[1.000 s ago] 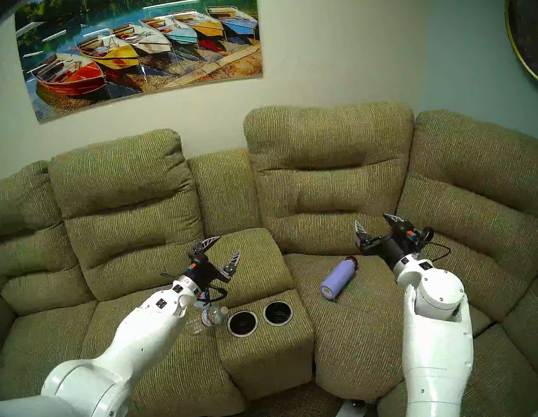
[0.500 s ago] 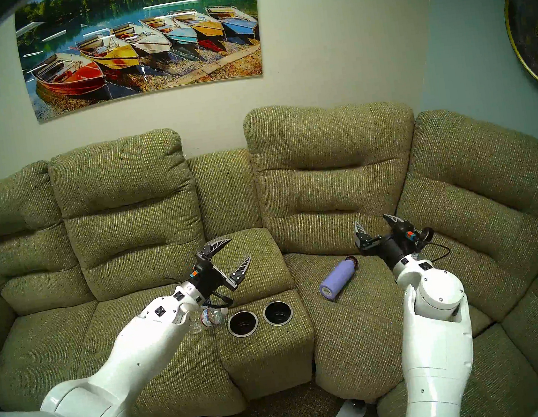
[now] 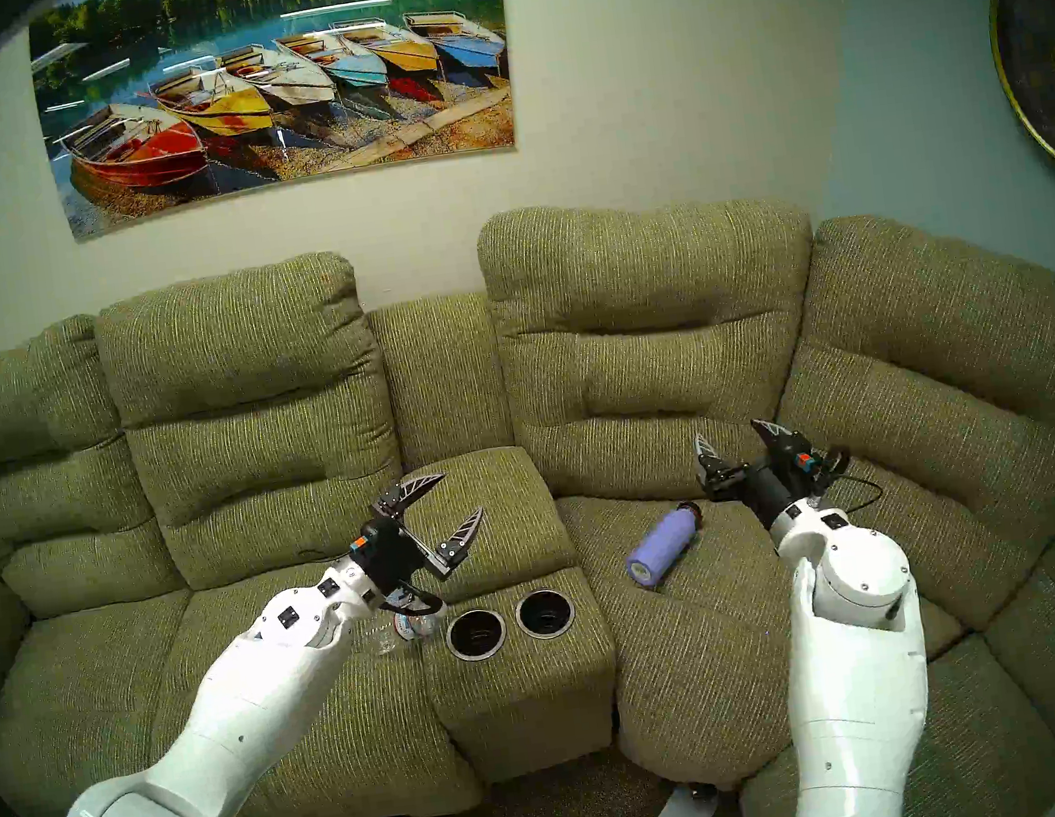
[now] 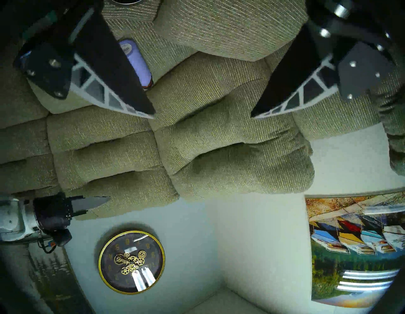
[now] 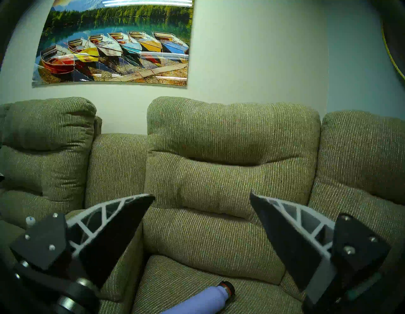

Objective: Take bottles out of cup holder

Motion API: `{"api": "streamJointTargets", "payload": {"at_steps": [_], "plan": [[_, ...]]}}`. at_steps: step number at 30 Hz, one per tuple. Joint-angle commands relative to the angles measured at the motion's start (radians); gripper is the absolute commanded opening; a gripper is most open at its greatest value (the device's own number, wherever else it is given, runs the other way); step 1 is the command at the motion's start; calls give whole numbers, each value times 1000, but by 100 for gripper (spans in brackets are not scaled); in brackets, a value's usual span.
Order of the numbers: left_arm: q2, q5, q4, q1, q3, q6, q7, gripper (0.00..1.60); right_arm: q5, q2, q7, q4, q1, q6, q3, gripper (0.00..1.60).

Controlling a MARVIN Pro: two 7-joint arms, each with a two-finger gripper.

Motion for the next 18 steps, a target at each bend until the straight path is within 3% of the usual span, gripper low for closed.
{"api": "streamJointTargets", "payload": {"at_steps": [1, 4, 5, 6, 18], "plan": [[36, -45, -120, 50, -20, 70, -14, 160, 4, 1, 0, -23, 11, -5, -2, 160], [49, -57, -162, 71, -27, 110, -19, 160, 4, 0, 0, -24, 11, -5, -2, 160], [66, -60, -228, 102, -34, 147, -11, 160, 4, 0, 0, -24, 10, -5, -2, 160], [56, -66, -186, 82, -32, 141, -23, 160, 4, 0, 0, -24, 10, -5, -2, 160], [103, -86, -350, 160, -61, 318, 0, 160, 4, -1, 0, -27, 9, -5, -2, 160]]}}
